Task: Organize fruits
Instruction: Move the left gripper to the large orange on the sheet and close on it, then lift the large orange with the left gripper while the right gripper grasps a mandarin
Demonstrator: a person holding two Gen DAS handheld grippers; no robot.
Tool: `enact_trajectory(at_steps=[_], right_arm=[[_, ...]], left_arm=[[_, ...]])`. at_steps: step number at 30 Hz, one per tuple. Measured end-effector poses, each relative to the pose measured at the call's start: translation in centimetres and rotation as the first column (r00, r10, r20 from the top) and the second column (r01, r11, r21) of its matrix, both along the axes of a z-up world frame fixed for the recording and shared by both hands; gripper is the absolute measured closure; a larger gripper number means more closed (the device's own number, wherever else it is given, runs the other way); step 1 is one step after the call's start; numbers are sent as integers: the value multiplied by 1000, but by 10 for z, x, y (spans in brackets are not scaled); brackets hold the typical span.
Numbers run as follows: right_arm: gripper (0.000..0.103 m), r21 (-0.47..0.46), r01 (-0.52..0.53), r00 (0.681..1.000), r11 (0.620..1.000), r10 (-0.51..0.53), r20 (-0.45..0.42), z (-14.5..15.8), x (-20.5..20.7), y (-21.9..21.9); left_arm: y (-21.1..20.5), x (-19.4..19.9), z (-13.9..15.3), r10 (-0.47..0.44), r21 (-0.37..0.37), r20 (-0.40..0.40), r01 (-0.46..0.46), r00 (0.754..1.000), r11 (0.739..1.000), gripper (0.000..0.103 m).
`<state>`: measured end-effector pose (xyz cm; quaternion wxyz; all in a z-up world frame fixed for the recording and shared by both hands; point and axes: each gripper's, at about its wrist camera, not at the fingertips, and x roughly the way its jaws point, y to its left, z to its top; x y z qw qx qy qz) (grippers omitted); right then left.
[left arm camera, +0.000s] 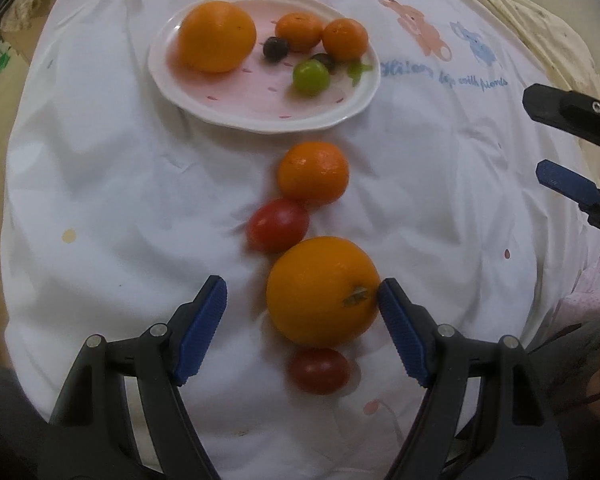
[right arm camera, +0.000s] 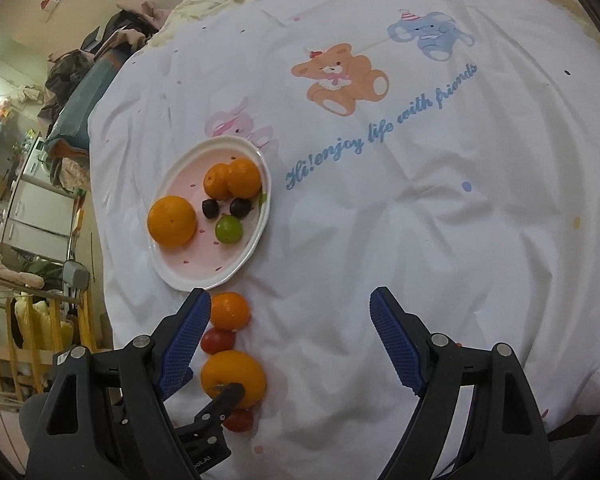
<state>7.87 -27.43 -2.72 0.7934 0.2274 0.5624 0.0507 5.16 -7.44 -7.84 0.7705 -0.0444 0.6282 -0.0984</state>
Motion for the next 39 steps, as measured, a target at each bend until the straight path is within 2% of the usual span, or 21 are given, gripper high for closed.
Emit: enact_trajectory(at_steps=[4,8,9,10,13,21,26,32,36,39], right_arm=[[19,2,10,1000,1000,-10,-8,-2,-1,-4],[18,8,20,1000,1000,-20,-12,-3,1,-5],[18,8,20,1000,1000,-20,-13,-3,1,-4],[18,8,19,1000,1000,-19,-12,-3,1,-4],[18,6,14,1000,1000,-14,-7,-2,2,-3],[18,10,23,1000,1000,-23,-2,-1,2,-5],[18,13,25,1000,1000,-25,1,0,2,-4],[18,6,10,1000,1000,-10,-5,-3,3,0],[18,24,-18,1000,1000,18,-26,-10,7,11],[18,41,-68,997,997,69,-33,-16,12,27]], left_arm=[[-6,1,-6,-24,-15,-37,23,999,1000,28],[-16,-1,-21,-65,24,-91,68,994,997,29],[-17,-2,-22,-76,37,-79,79,994,996,41],[-18,-3,-21,-86,52,-62,89,994,995,47],[-19,-5,-19,-114,57,-45,116,992,992,50],[-5,-15,-6,-107,35,-25,108,994,994,53],[10,-24,21,-92,14,60,91,994,996,53],[36,-14,58,6,-4,192,-5,981,1000,53],[68,-4,61,124,-15,201,-123,972,992,53],[83,2,56,179,-23,192,-178,965,984,53]])
